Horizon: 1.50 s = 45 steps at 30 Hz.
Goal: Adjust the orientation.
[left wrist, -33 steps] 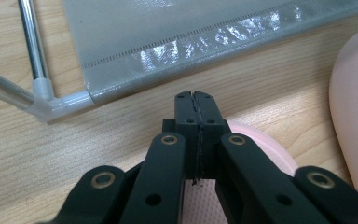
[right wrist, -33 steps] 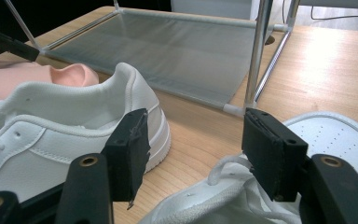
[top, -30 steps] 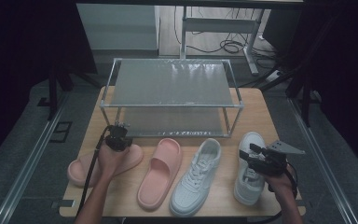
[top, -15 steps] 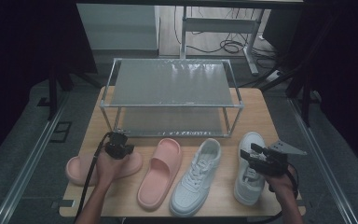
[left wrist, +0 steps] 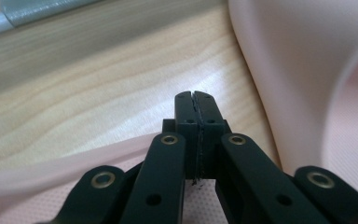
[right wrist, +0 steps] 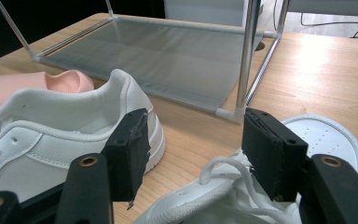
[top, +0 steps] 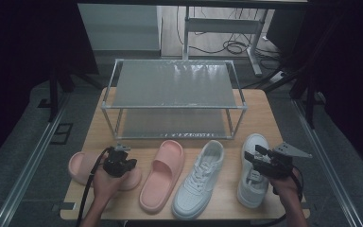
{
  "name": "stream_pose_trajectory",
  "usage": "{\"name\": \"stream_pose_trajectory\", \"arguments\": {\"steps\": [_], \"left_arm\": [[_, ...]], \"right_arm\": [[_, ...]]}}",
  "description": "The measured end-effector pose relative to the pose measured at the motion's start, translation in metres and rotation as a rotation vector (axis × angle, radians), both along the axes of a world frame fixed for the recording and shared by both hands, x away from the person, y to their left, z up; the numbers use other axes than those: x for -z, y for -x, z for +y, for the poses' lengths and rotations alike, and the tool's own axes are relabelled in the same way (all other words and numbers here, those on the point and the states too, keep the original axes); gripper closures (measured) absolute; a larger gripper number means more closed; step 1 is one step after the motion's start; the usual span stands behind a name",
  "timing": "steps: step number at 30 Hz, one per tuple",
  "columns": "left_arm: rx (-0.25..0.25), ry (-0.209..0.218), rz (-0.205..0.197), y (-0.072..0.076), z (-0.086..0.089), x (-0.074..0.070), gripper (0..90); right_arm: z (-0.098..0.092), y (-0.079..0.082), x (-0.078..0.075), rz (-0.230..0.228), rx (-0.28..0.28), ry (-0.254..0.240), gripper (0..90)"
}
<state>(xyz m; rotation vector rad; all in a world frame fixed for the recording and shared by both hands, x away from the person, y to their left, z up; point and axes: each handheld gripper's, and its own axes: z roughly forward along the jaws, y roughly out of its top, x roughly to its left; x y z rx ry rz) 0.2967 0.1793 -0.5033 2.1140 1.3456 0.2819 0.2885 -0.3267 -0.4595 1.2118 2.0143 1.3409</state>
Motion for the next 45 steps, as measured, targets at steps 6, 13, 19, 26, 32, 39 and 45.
{"name": "stream_pose_trajectory", "arguments": {"steps": [6, 13, 19, 26, 32, 39, 45], "left_arm": [[0.012, 0.017, -0.005, 0.015, 0.003, 0.001, 90.0], [0.017, 0.058, -0.01, 0.035, 0.011, 0.004, 90.0], [0.023, 0.051, -0.016, 0.051, 0.015, 0.004, 90.0], [0.019, 0.063, -0.018, 0.069, 0.023, 0.004, 90.0], [0.015, 0.081, -0.014, 0.077, 0.031, 0.005, 90.0], [-0.023, 0.092, -0.071, 0.08, 0.044, -0.01, 90.0], [-0.108, 0.126, -0.146, 0.085, 0.079, -0.036, 90.0]], "right_arm": [[0.002, 0.0, 0.001, 0.005, -0.008, 0.006, 41.9], [0.002, 0.0, 0.002, 0.008, -0.01, 0.008, 41.8], [0.003, 0.0, 0.002, 0.011, -0.017, 0.013, 41.7], [0.002, 0.0, 0.002, 0.015, -0.014, 0.01, 41.7], [0.004, 0.001, 0.002, 0.012, -0.016, 0.014, 41.7], [0.005, 0.001, 0.002, 0.012, -0.015, 0.015, 41.7], [0.003, 0.001, 0.002, 0.01, -0.01, 0.012, 41.8]]}}
